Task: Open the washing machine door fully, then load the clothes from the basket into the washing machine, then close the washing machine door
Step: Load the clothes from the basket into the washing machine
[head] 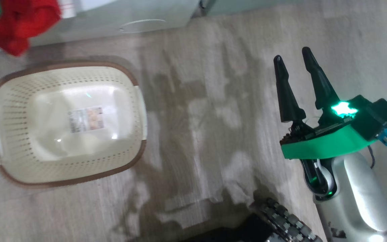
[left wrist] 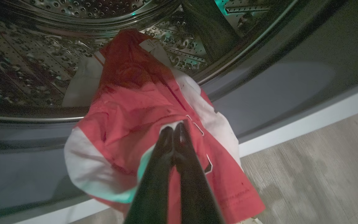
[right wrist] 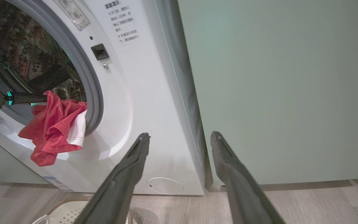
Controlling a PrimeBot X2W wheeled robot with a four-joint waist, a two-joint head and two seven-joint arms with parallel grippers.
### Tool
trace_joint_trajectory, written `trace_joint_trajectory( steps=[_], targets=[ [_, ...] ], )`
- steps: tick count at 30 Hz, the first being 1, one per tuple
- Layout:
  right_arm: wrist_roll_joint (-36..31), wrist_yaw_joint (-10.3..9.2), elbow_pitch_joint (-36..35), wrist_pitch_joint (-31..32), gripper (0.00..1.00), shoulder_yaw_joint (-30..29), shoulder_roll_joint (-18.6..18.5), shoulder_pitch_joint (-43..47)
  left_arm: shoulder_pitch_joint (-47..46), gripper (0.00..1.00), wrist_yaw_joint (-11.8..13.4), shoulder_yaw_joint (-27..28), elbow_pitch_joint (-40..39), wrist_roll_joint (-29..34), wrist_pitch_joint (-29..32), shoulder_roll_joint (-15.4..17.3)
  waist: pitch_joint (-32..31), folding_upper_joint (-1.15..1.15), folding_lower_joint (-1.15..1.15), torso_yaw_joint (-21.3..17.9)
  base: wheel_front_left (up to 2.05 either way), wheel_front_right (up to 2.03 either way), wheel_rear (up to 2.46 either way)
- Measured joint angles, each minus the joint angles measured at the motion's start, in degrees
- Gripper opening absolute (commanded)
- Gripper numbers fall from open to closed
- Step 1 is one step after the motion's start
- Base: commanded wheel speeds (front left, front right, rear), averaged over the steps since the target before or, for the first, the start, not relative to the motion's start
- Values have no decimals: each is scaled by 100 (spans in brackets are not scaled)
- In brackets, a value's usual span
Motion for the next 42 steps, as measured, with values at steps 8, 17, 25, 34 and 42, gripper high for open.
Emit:
trace_joint_trajectory(
  steps=[8, 17, 25, 34, 42],
  targets=[
    [359, 0, -145, 0, 100, 193, 2, -55, -917, 0, 367, 212, 60, 231, 240, 428, 443, 0, 0, -566, 0, 0, 0],
    [608, 0, -282, 0, 100, 332, 4, -198, -1613, 0, 699, 426, 444, 689, -1071, 528, 941, 0, 1, -1040, 0, 0, 0],
    [649, 0, -331, 0, 100, 349, 4, -203, -1663, 0, 859, 572, 1038, 948, -2769, 466, 1071, 0, 0, -1122, 0, 0, 0],
    [546, 0, -320, 0, 100, 352, 4, -203, -1353, 0, 834, 590, 1752, 800, -3277, 188, 963, 0, 0, -1006, 0, 0, 0],
    [344, 0, -249, 0, 100, 225, 4, -190, -1320, 100, 789, 458, 2075, 806, -3646, -13, 716, 0, 0, -846, 0, 0, 0]
  ],
)
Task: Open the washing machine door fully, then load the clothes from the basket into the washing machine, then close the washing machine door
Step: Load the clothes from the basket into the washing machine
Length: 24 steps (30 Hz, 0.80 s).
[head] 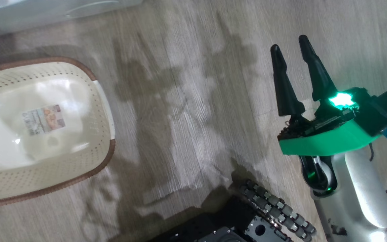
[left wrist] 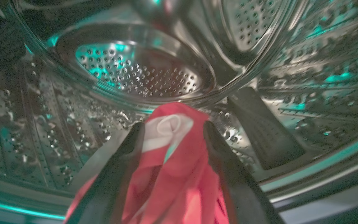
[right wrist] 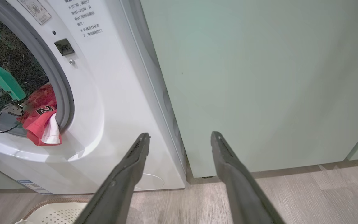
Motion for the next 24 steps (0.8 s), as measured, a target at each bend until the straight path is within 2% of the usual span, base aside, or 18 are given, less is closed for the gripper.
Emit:
trace_joint_trajectory(
  steps=[4, 9, 18, 24],
  targets=[
    [-142, 0, 18, 0, 100, -105, 0, 47, 191, 100, 5, -24, 8, -5, -241, -163, -187, 0, 0, 123, 0, 0, 0],
    [-367, 0, 43, -1, 100, -253, -1, 158, 853, 100, 86, -41, -241, -129, -467, -383, -439, 0, 0, 359, 0, 0, 0],
    [-759, 0, 197, -14, 100, -416, -2, 288, 2354, 100, 398, 30, -1548, -265, -690, -635, -863, 0, 0, 889, 0, 0, 0],
    [-947, 0, 363, -13, 100, -466, -2, 296, 3775, 100, 615, 141, -2722, -303, -756, -844, -1199, 0, 0, 1209, 0, 0, 0]
  ],
)
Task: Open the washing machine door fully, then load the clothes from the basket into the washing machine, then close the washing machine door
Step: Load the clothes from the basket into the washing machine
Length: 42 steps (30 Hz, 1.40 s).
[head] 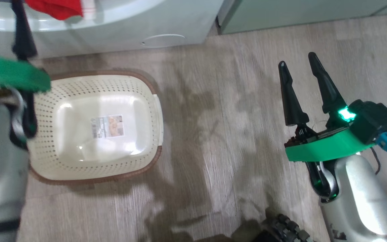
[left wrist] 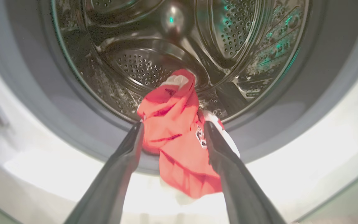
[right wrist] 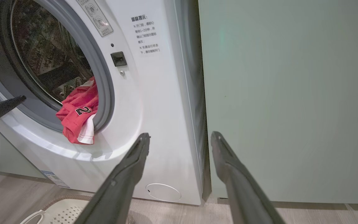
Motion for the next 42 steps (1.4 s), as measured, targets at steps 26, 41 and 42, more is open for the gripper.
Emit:
trace_joint_trajectory(
  steps=[26, 41, 42],
  targets=[
    [-221, 0, 236, 153, 100, -89, -3, 367, 2469, 100, 135, 178, -1258, 703, -25, -600, -833, 0, 0, 482, 0, 0, 0],
    [-221, 0, 215, 159, 100, -87, -3, 358, 2468, 100, 92, 100, -1259, 715, -24, -598, -779, 0, 0, 525, 0, 0, 0],
    [-221, 0, 208, 160, 100, -89, -3, 358, 2462, 100, 85, 88, -1267, 715, -12, -591, -763, 0, 0, 529, 0, 0, 0]
  ],
)
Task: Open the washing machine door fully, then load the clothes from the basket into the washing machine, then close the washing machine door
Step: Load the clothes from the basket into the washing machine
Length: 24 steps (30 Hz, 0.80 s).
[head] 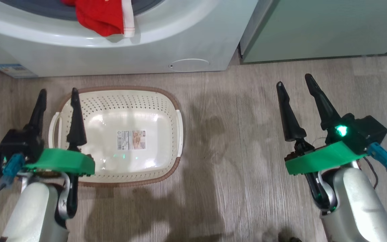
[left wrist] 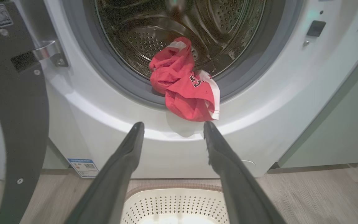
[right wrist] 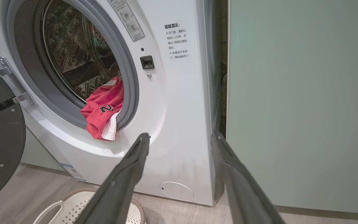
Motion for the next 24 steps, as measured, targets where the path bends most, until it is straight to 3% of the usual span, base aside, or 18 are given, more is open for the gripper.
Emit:
trace_joint_trajectory(
  steps=[5, 10, 17, 24],
  targets=[
    [0, 0, -73, 0, 100, 0, 0, -18, -366, 100, -227, -146, -78, -8, 350, 82, 143, 0, 0, -1, 0, 0, 0],
    [41, 0, -107, -5, 100, 80, 0, -48, -1635, 100, -570, -346, 74, -35, 1046, 247, 336, 0, 1, -109, 0, 0, 0],
    [390, 0, -26, -92, 100, 352, 0, -297, -3193, 100, -1159, -542, 1265, -203, 2132, 505, 618, 0, 1, -556, 0, 0, 0],
    [818, 0, 37, -145, 100, 443, 0, -357, -4267, 100, -1483, -532, 2429, -328, 3002, 959, 923, 0, 1, -1091, 0, 0, 0]
  ],
)
